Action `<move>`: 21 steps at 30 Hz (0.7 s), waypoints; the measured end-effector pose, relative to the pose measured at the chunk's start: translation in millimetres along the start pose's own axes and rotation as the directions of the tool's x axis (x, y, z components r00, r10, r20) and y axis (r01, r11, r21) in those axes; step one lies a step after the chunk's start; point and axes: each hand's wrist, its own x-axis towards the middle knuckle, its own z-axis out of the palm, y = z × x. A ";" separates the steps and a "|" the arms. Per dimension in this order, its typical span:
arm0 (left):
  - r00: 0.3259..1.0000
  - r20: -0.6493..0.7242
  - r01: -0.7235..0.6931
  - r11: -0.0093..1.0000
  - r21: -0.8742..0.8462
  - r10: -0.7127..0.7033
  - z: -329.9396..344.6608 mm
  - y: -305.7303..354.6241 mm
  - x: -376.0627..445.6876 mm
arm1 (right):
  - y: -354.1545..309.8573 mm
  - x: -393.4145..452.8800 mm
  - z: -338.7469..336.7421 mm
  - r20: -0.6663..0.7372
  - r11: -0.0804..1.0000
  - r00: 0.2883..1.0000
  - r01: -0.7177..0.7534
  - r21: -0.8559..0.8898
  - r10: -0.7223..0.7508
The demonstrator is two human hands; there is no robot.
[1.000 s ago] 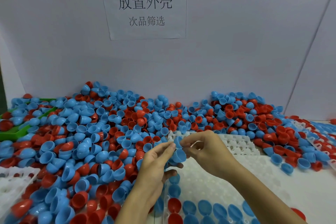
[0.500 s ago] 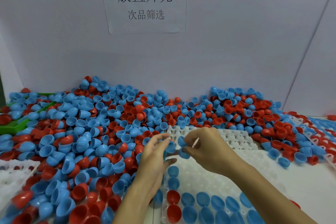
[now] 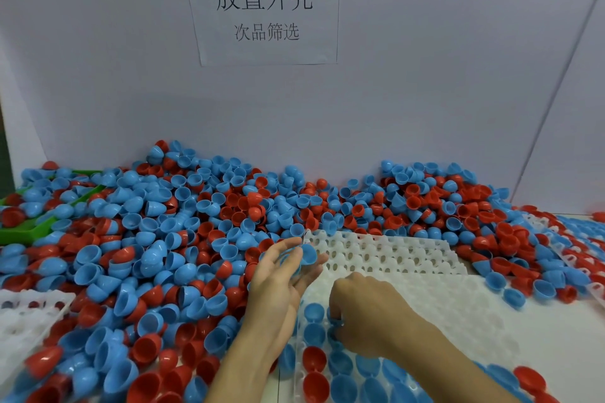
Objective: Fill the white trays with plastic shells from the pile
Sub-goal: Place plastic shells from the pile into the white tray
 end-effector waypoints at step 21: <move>0.930 0.359 -0.001 0.978 0.208 -0.076 2.4 2.1 -12.2 | 23.6 8.3 -16.2 -0.493 0.887 0.861 0.319 0.334 -0.124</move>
